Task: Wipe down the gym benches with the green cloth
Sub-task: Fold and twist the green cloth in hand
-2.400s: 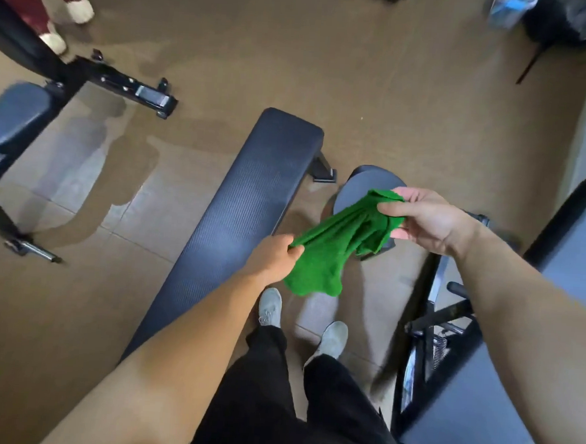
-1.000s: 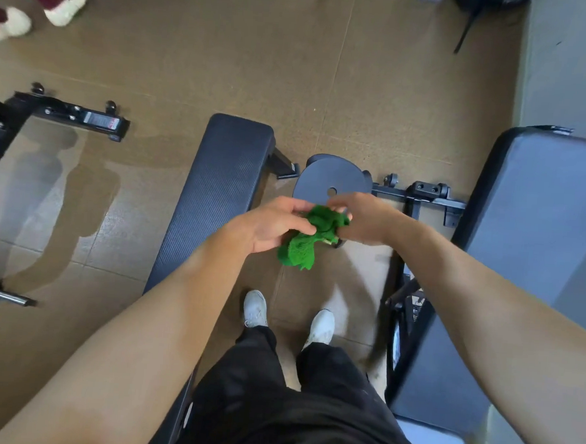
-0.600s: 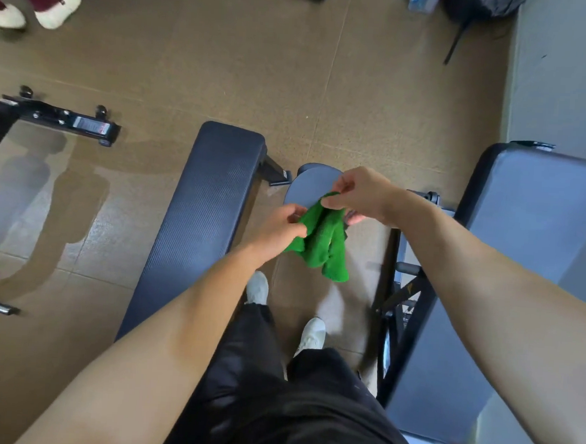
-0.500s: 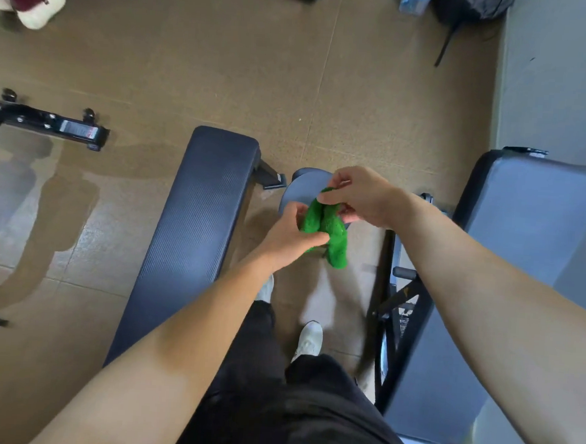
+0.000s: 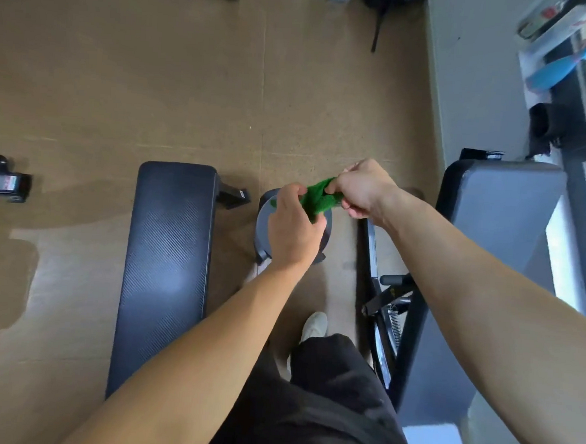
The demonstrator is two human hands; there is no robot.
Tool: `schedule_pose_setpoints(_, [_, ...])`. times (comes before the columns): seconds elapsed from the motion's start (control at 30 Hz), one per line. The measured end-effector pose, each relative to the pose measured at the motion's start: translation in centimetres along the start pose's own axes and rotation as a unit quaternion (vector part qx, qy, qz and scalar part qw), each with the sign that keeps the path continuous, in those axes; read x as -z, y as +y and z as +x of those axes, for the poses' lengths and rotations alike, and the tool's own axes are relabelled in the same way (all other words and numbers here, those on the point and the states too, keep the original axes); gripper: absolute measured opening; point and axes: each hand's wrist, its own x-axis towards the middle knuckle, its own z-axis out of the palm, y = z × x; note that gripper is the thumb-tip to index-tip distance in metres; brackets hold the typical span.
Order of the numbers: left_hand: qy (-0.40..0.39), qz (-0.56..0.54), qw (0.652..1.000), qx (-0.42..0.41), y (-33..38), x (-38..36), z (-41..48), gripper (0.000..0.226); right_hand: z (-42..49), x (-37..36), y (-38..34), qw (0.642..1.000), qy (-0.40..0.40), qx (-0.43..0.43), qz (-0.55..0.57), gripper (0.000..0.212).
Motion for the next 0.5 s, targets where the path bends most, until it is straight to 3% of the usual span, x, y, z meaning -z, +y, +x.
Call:
schedule_pose_setpoints(0.17, [-0.093,0.061,0.994,-0.010,-3.5,0.0,2.9,0.024,3.4,0.7,0.2,0.999,0.041,0.014,-0.020,0.024])
schedule_pose_setpoints(0.33, [-0.075,0.117,0.987,-0.074,-5.2,-0.4,7.2,0.020,7.7,2.3,2.2,0.986,0.104,0.040,-0.126,0.012])
schedule_pose_setpoints(0.5, [-0.047,0.165,0.967,-0.187,-4.8,-1.2,11.1,0.013,11.7,3.2,4.7,0.991,0.094,0.091,-0.031,0.020])
